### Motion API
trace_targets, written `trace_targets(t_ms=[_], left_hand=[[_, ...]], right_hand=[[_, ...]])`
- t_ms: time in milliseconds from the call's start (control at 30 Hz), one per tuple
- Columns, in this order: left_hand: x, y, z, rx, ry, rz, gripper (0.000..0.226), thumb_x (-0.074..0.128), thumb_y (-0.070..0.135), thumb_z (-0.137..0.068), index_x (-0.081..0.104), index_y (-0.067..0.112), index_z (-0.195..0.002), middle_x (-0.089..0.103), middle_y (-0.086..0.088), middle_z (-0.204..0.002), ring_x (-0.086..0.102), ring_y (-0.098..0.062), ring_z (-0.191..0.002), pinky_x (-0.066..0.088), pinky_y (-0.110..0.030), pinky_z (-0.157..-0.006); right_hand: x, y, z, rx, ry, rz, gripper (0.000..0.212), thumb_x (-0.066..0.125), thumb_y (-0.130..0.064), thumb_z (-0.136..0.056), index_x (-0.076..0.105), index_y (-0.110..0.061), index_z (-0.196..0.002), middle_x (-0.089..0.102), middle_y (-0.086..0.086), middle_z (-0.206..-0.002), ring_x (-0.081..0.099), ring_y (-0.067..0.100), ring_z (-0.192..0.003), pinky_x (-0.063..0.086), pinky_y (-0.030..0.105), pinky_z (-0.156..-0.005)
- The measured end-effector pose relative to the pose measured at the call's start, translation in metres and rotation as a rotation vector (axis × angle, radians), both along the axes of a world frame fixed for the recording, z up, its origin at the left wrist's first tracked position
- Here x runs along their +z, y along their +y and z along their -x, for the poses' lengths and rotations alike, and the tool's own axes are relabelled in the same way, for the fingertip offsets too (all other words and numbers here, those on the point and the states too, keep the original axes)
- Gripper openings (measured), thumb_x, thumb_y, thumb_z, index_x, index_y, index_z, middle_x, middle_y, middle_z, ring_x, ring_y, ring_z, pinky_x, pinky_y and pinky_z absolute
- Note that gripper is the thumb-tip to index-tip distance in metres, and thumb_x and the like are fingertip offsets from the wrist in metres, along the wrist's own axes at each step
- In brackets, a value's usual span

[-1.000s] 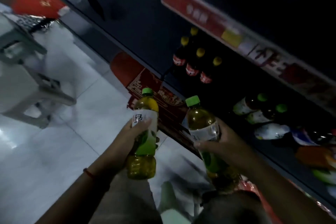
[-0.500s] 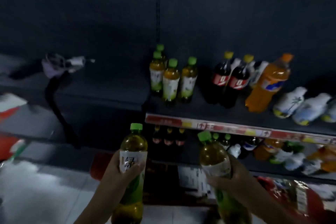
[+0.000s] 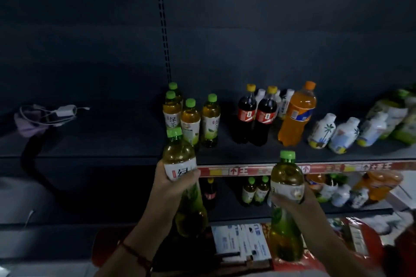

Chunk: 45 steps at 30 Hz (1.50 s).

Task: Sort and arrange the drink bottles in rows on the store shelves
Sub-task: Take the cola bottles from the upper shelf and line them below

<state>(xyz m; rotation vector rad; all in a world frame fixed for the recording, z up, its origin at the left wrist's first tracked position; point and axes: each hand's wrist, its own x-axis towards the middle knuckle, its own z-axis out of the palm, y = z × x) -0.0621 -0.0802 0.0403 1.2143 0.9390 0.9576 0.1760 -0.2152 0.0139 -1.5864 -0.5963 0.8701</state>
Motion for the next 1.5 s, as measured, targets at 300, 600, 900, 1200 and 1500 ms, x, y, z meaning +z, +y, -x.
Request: trace_targets(t_ms=[300, 600, 900, 1200, 1500], left_hand=[[0.000, 0.065, -0.070, -0.056, 0.079, -0.167, 0.059, 0.078, -0.002, -0.077, 0.052, 0.030, -0.119, 0.069, 0.006, -0.107, 0.068, -0.007, -0.097, 0.055, -0.030, -0.082], [-0.034, 0.117, -0.127, -0.077, 0.270, -0.343, 0.057, 0.082, 0.001, -0.068, 0.058, 0.029, -0.112, 0.069, 0.002, -0.101, 0.068, -0.016, -0.095, 0.056, -0.038, -0.081], [-0.045, 0.125, -0.132, 0.063, 0.679, -0.449, 0.081, 0.074, 0.059, -0.076, 0.030, 0.039, -0.141, 0.062, 0.021, -0.116, 0.066, -0.009, -0.094, 0.050, -0.026, -0.072], [-0.038, 0.134, -0.125, -0.100, 0.574, -0.386, 0.071, 0.074, 0.047, -0.081, 0.030, 0.042, -0.137, 0.062, 0.017, -0.122, 0.066, -0.010, -0.103, 0.047, -0.021, -0.070], [0.054, 0.125, -0.107, -0.257, 0.710, -0.791, 0.065, 0.055, 0.053, -0.092, 0.016, 0.062, -0.142, 0.040, 0.022, -0.140, 0.047, -0.001, -0.122, 0.045, -0.032, -0.096]], right_hand=[[0.001, 0.099, -0.031, 0.102, -0.202, -0.096, 0.055, 0.084, -0.012, -0.069, 0.057, -0.032, -0.112, 0.070, 0.001, -0.099, 0.068, 0.019, -0.091, 0.057, 0.041, -0.078], [-0.010, 0.192, -0.057, 0.209, -0.176, -0.197, 0.046, 0.081, 0.006, -0.064, 0.064, -0.020, -0.098, 0.072, 0.006, -0.090, 0.071, 0.017, -0.087, 0.058, 0.039, -0.077], [-0.028, 0.211, -0.064, 0.294, -0.252, -0.234, 0.066, 0.085, -0.009, -0.072, 0.055, -0.026, -0.128, 0.068, -0.007, -0.118, 0.065, 0.009, -0.111, 0.055, 0.031, -0.091], [-0.020, 0.201, -0.049, 0.191, -0.290, -0.216, 0.062, 0.079, -0.014, -0.080, 0.051, -0.035, -0.131, 0.064, -0.019, -0.124, 0.059, -0.002, -0.115, 0.050, 0.016, -0.090], [-0.006, 0.154, -0.091, 0.025, -0.568, -0.098, 0.059, 0.072, -0.040, -0.082, 0.046, -0.038, -0.135, 0.048, -0.021, -0.132, 0.046, -0.003, -0.123, 0.043, 0.016, -0.095]])
